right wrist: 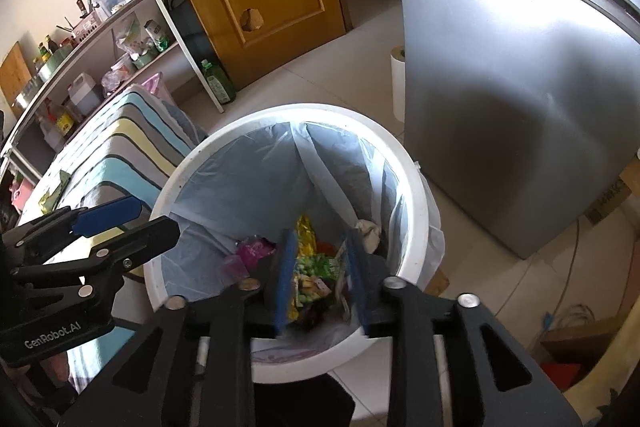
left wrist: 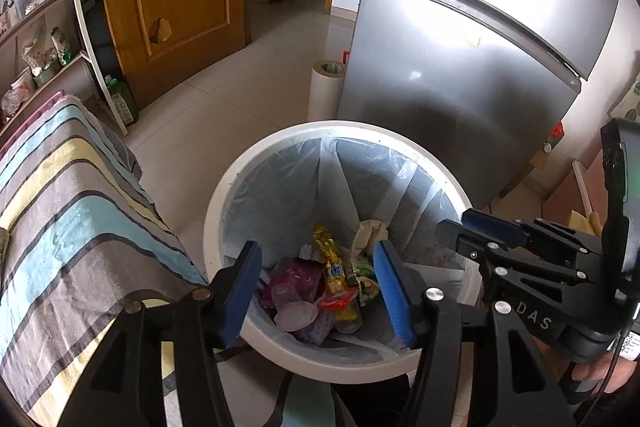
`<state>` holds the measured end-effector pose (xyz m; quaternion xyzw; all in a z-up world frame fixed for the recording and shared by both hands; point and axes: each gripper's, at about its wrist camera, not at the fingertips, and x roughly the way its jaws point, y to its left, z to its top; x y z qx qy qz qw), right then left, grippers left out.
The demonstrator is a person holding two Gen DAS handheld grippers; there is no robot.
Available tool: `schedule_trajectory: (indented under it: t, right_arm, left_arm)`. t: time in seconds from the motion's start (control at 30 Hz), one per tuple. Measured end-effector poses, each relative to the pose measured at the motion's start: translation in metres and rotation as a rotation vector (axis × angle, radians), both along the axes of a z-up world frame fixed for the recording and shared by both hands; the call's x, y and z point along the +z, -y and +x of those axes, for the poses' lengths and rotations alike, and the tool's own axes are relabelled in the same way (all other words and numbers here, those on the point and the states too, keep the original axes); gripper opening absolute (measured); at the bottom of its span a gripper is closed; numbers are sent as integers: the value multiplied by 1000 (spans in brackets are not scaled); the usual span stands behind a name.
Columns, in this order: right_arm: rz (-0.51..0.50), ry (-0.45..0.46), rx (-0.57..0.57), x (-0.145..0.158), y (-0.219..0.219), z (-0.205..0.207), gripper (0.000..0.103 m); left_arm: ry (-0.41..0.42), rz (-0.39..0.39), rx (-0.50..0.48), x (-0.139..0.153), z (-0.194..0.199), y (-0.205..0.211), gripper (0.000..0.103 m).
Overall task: Collect trash
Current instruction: 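Open both tools to drop the cup and wrapper into the bin, then move both open tools back over the table toward the last wrappers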
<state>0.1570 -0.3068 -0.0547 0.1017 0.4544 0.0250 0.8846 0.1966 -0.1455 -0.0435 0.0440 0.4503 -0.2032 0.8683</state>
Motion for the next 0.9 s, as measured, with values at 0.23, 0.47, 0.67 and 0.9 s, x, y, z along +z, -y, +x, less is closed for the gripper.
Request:
schedule_trajectory:
  t: [0.23,0.47,0.67,0.9]
  right_arm:
    - [5,18,-9,7,-4,-3,39]
    - [1,69,9,28,-23,-5,39]
    - [-4,116,50,46,-47,-5,39]
    - [6,150,98,60,-81,-2,42]
  left_arm:
    - [22,-19,31,9,-4,-16,64]
    - [70,-46,76,29,-13,-44,66]
    - [126,-39,128,45,-21,-75,68]
    - [163,-48,202,57,-28,-119,68]
